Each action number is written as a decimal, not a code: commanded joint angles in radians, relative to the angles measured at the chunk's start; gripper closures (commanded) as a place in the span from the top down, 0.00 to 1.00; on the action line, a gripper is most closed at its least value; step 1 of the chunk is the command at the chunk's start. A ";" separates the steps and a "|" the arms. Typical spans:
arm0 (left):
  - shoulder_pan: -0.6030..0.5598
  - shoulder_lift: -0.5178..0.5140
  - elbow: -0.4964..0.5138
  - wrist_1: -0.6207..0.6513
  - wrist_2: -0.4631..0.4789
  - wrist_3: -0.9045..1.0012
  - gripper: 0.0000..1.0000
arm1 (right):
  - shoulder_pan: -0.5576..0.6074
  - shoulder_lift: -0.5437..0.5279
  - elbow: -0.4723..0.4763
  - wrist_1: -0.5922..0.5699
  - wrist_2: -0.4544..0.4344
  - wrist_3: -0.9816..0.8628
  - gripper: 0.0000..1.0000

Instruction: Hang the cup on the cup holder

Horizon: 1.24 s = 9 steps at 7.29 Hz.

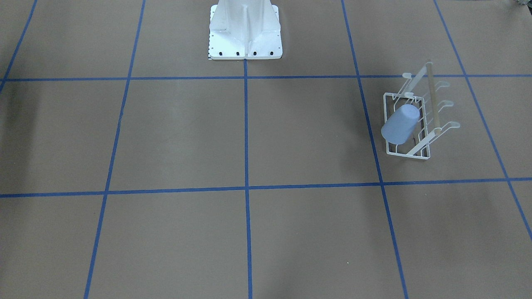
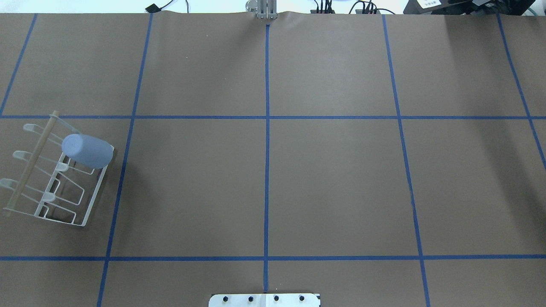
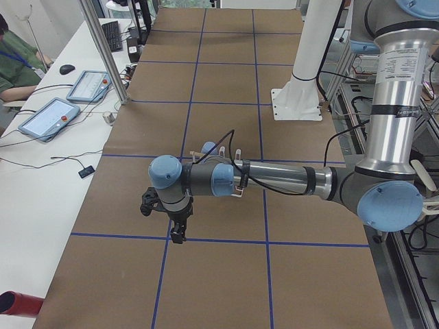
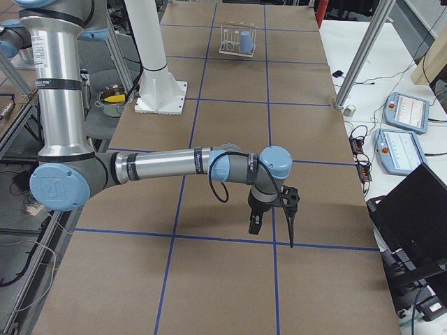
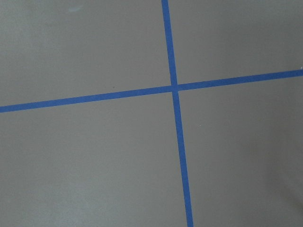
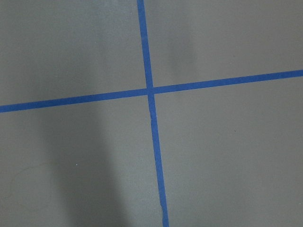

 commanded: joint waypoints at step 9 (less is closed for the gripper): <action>-0.008 -0.004 0.011 0.000 0.006 -0.005 0.99 | 0.007 -0.026 0.022 0.011 0.001 -0.002 1.00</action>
